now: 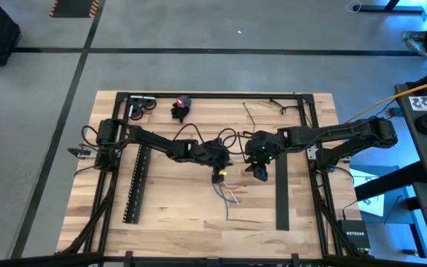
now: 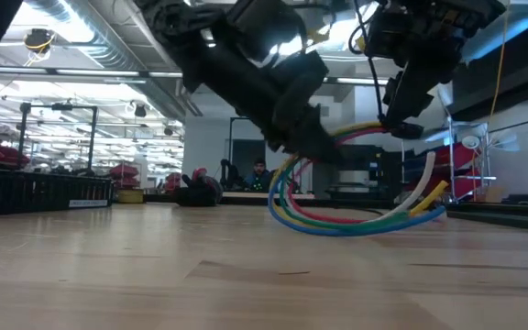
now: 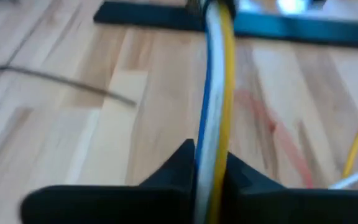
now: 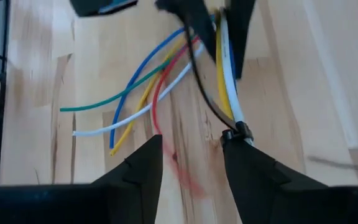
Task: Ziptie cables
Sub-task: Wrap the cable wires with the black zip tie
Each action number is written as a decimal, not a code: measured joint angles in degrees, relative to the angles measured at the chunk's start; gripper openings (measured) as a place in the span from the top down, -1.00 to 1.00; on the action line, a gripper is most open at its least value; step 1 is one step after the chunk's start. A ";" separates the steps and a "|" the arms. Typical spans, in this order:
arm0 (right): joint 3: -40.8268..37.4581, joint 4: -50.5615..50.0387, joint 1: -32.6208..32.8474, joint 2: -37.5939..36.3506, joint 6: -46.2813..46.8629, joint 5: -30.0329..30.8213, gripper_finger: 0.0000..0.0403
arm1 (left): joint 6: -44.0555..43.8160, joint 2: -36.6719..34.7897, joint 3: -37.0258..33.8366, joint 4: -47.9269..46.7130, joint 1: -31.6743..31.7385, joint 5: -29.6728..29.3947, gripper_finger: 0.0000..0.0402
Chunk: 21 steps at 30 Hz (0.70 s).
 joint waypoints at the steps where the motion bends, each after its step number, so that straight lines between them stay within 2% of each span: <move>1: 0.80 -1.70 0.00 0.00 0.02 0.06 0.21 | -0.02 -0.15 0.01 -0.77 0.01 -0.01 0.95; 6: 8.06 -23.04 0.00 -0.04 -2.56 2.39 0.21 | 0.18 -2.13 -0.07 -10.81 -0.99 -0.24 0.98; 10: 12.84 -32.12 0.00 -0.16 -4.28 4.25 0.21 | 0.54 -2.49 -0.11 -14.50 -1.71 -0.08 0.99; 15: 13.49 -30.65 0.00 -0.11 -4.23 4.48 0.21 | -3.98 -2.61 0.82 -14.56 -1.75 0.38 0.93; 21: 11.53 -25.65 -0.54 -0.06 -5.13 9.71 0.21 | -5.29 -5.25 7.01 -22.00 -1.01 0.46 0.58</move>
